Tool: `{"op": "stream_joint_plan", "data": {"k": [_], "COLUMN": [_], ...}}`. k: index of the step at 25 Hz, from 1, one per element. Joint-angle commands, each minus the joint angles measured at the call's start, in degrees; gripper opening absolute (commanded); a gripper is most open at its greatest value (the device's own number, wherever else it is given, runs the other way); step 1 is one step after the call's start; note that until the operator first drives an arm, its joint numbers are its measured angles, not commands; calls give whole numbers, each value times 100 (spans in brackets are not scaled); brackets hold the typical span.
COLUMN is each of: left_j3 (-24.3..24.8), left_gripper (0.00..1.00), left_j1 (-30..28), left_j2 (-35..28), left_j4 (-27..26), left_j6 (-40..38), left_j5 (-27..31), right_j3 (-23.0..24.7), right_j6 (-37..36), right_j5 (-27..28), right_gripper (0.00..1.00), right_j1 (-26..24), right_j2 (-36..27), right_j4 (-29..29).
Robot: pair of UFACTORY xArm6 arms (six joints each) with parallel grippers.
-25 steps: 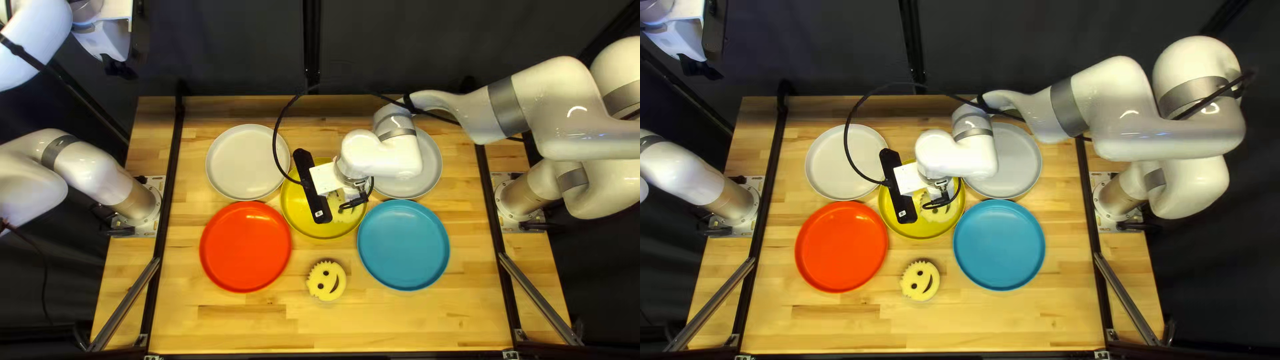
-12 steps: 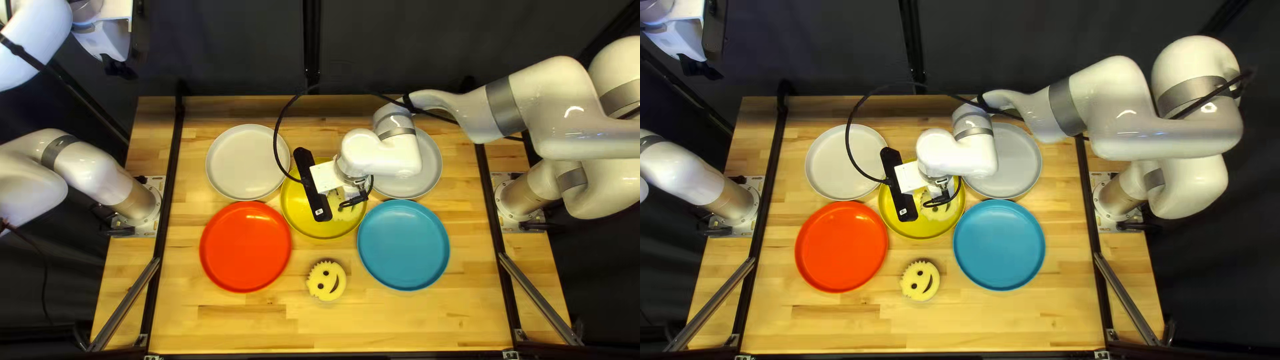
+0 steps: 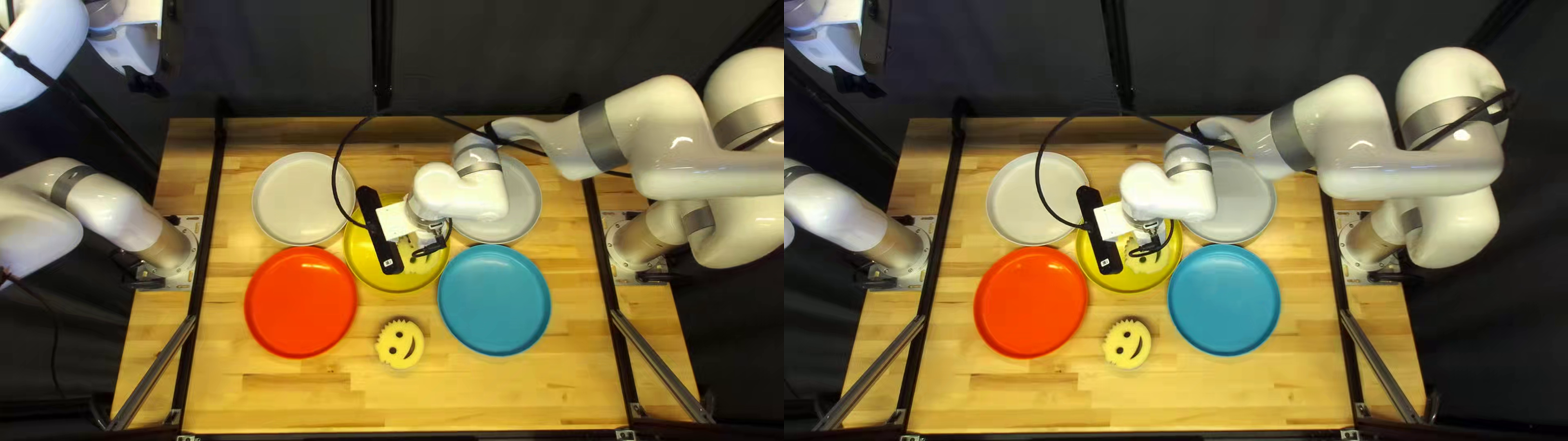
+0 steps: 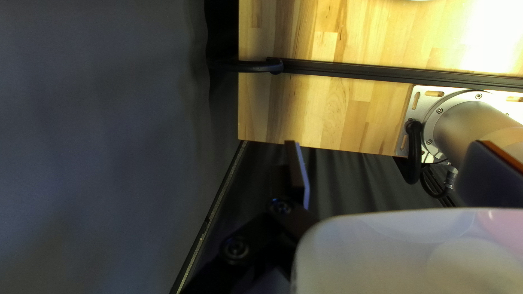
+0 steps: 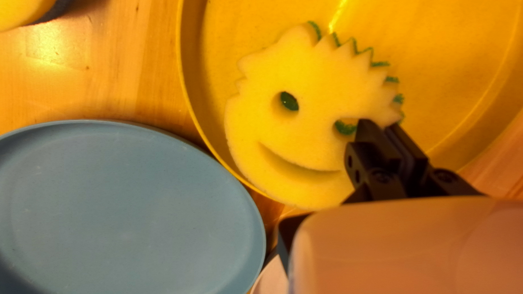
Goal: Pick up sponge and scrub the plate
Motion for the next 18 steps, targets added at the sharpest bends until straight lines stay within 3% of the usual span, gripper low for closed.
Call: {"op": "stream_joint_plan", "data": {"k": [1,18], "left_j3": [0,0], "left_gripper": [100,100], "left_j1": [0,0], "left_j2": [0,0], "left_j4": [0,0], "left_j6": [0,0], "left_j5": [0,0], "right_j3": [43,280], "right_j6": [-177,-330], "right_j5": [-39,-608], "right_gripper": [0,0], "right_j1": [-185,-485], "right_j2": [-40,-16], "right_j4": [19,-518]}}
